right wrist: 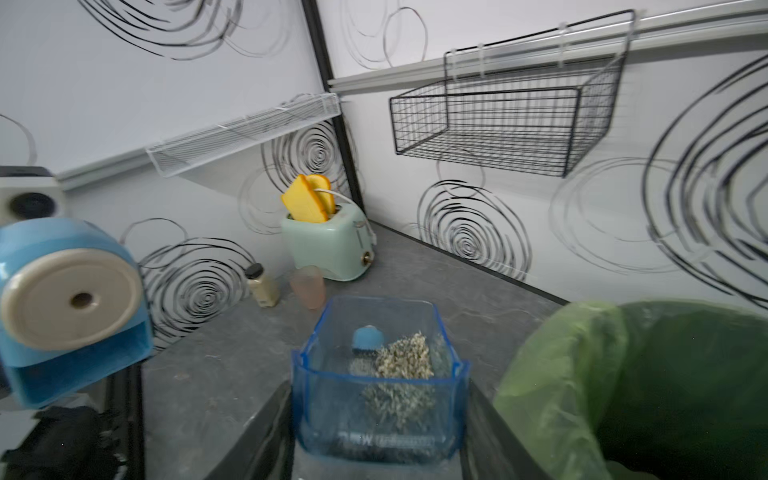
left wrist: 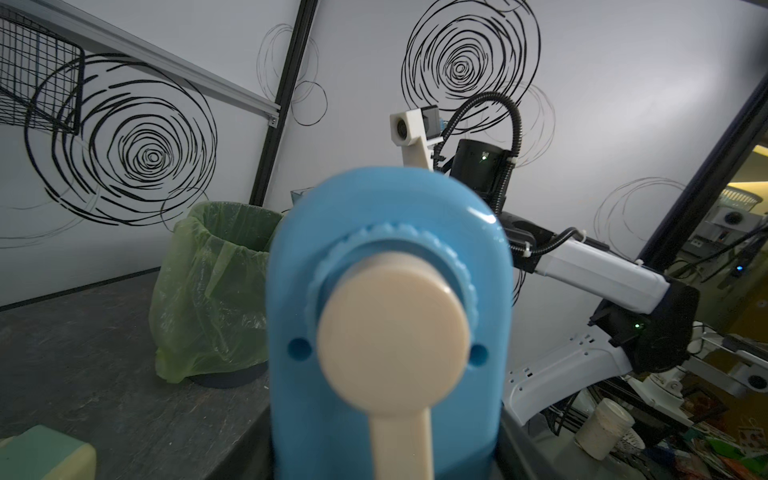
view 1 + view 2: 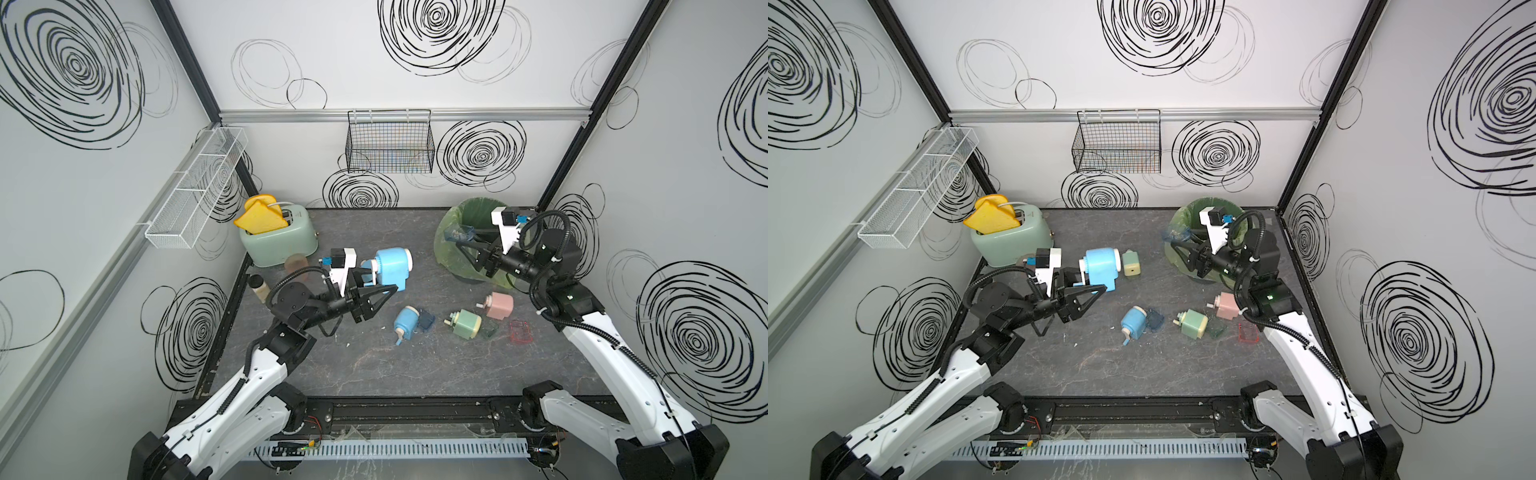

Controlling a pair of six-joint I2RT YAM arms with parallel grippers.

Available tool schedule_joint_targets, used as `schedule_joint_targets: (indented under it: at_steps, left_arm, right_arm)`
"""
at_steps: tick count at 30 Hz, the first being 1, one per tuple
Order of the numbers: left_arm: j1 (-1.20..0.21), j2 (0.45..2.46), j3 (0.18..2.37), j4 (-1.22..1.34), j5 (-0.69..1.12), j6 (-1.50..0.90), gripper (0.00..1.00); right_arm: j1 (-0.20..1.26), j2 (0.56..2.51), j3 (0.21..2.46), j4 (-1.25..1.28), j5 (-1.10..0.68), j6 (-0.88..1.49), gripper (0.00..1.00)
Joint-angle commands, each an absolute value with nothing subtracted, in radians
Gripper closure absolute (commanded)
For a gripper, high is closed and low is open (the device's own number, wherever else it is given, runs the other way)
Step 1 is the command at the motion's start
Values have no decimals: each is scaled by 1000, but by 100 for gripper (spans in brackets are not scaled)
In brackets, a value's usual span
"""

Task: Take out the pencil sharpener tray and clean the shavings
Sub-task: Open the container of the pencil sharpener, then pour the shavings into the trash bin.

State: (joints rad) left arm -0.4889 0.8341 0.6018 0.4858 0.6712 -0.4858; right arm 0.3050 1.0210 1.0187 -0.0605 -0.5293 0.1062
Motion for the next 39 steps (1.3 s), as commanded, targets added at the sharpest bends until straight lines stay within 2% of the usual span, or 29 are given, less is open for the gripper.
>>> schedule_joint_targets:
  at_steps: [1,6,14,20,22,27,36,39]
  left_arm:
    - [-488,838,678,340,636,-363,76]
    - [-505,819,692,271,613,-320,75]
    - [-538,763,665,270,577,-313,75]
    - [-554,738,657,265,554,-309,75]
    - [-558,735,652,275,551,-313,75]
    - [-568,727,635,299,546,-331,75]
    - [-578,715,620,322,542,-346,74]
    - [-578,714,610,339,541,-356,74]
  right_arm:
    - [298,1087,1129,-314,-272,-54,70]
    - [294,1185,1277,-462,-37,-110,69]
    - [281,1383,1530,-674,182,-178,69]
    - [334,1571,1730,-875,391,-253,69]
    - [361,1620,1773,-914,514,-273,69]
    - [423,1665,1776,-918,696,-355,69]
    - [469,1657,1638,-796,856,-600,72]
    - [470,1624,1610,-741,854,-699,71]
